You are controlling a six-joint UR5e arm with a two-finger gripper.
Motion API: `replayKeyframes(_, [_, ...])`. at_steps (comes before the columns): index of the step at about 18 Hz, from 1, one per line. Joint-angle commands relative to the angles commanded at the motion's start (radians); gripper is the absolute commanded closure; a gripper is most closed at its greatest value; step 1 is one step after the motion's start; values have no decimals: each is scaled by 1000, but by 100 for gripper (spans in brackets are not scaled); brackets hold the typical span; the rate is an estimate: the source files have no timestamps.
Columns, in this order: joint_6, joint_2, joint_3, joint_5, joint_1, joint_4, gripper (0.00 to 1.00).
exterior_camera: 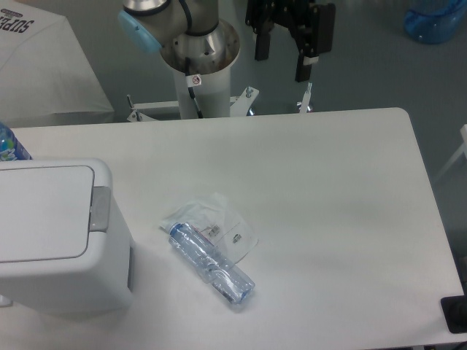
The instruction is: Open the trash can
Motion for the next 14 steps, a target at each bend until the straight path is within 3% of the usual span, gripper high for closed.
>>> replayKeyframes(9, [-18,2,2,-3,-9,3,0])
replayKeyframes(14, [-228,28,-35,-61,-20,20,0])
